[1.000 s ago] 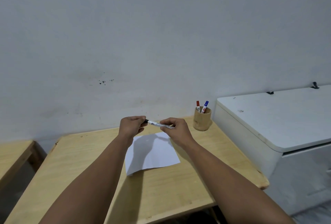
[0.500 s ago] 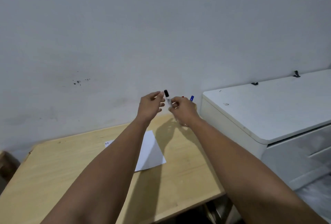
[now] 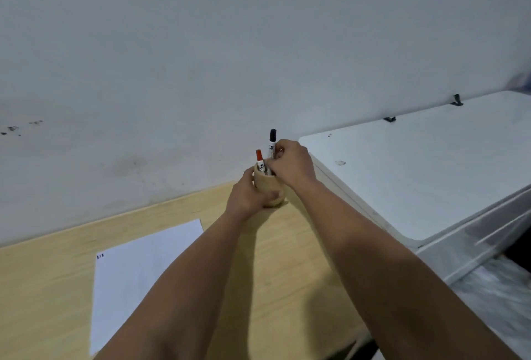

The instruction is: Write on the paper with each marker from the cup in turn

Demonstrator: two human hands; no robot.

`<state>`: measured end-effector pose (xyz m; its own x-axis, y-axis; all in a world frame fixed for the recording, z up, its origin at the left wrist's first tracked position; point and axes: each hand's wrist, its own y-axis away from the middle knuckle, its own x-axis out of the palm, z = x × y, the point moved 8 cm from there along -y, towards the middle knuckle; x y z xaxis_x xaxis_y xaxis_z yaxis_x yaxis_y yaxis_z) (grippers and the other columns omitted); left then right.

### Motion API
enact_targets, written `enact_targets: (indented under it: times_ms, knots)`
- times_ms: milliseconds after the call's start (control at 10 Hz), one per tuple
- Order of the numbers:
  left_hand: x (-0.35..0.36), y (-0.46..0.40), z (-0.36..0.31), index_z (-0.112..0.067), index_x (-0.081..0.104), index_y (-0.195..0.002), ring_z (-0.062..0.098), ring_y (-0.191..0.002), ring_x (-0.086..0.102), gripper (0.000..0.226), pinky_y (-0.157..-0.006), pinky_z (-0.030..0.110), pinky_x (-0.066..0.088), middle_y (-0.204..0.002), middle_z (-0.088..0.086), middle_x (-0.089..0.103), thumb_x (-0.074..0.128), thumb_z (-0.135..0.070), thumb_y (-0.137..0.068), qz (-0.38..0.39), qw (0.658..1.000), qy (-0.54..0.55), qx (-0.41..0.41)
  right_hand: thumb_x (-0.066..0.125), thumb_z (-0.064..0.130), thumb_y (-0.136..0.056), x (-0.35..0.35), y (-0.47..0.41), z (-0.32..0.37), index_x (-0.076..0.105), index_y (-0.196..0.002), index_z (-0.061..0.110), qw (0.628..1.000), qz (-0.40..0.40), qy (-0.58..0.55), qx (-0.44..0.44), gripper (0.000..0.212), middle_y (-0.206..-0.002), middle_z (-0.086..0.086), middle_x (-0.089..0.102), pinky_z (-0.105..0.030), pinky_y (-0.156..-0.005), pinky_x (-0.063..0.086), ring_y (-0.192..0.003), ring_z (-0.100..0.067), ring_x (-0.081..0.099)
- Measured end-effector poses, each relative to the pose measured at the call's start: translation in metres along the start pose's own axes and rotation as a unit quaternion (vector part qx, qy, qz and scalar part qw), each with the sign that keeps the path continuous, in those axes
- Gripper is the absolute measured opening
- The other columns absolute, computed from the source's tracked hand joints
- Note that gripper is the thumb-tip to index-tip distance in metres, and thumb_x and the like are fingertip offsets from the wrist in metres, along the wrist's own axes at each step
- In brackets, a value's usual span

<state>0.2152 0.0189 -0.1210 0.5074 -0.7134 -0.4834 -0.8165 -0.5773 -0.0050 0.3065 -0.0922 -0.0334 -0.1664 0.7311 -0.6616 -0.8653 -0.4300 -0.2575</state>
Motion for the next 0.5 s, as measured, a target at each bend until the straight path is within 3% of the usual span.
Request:
enact_targets:
  times_ms: [100,300,400,500]
  knots:
    - [0.007,-0.001,0.005,-0.032,0.052,-0.134,0.012,-0.104,0.069,0.08,-0.09,0.044,0.058,-0.116,-0.011,0.071,0.085,-0.044,-0.062,-0.019,1.0,0.011,0.01,0.075,0.031,-0.089,0.012,-0.001,-0.008,0.073,-0.093,0.019,1.0,0.018,0.018,0.001,0.013,-0.09,-0.002,0.08,-0.037,-0.075,0.059,-0.086,-0.028,0.073]
    - [0.008,0.004,0.001,-0.031,0.051,-0.136,0.014,-0.106,0.068,0.08,-0.089,0.042,0.058,-0.118,-0.01,0.071,0.081,-0.049,-0.064,-0.026,0.999,0.016,0.013,0.073,0.029,-0.091,0.012,0.002,-0.004,0.071,-0.093,0.019,0.999,0.025,0.028,0.006,0.011,-0.079,0.003,0.069,-0.032,-0.068,0.049,-0.081,-0.028,0.068]
    - [0.007,0.005,-0.005,-0.025,0.047,-0.143,0.021,-0.115,0.065,0.08,-0.093,0.04,0.054,-0.124,-0.005,0.068,0.083,-0.036,-0.073,-0.005,1.0,0.005,0.001,0.074,0.026,-0.091,0.01,0.007,-0.004,0.073,-0.106,0.018,0.999,0.029,0.014,0.019,0.017,-0.095,0.002,0.075,-0.032,-0.075,0.053,-0.095,-0.028,0.072]
    - [-0.001,0.013,-0.014,-0.022,0.035,-0.155,0.023,-0.13,0.057,0.093,-0.102,0.039,0.05,-0.142,0.001,0.059,0.084,-0.026,-0.076,0.017,1.0,0.0,0.005,0.076,0.025,-0.093,-0.006,0.015,0.013,0.063,-0.143,0.021,1.0,-0.004,-0.024,0.01,0.051,-0.138,-0.005,0.065,-0.033,-0.092,0.052,-0.119,-0.024,0.068]
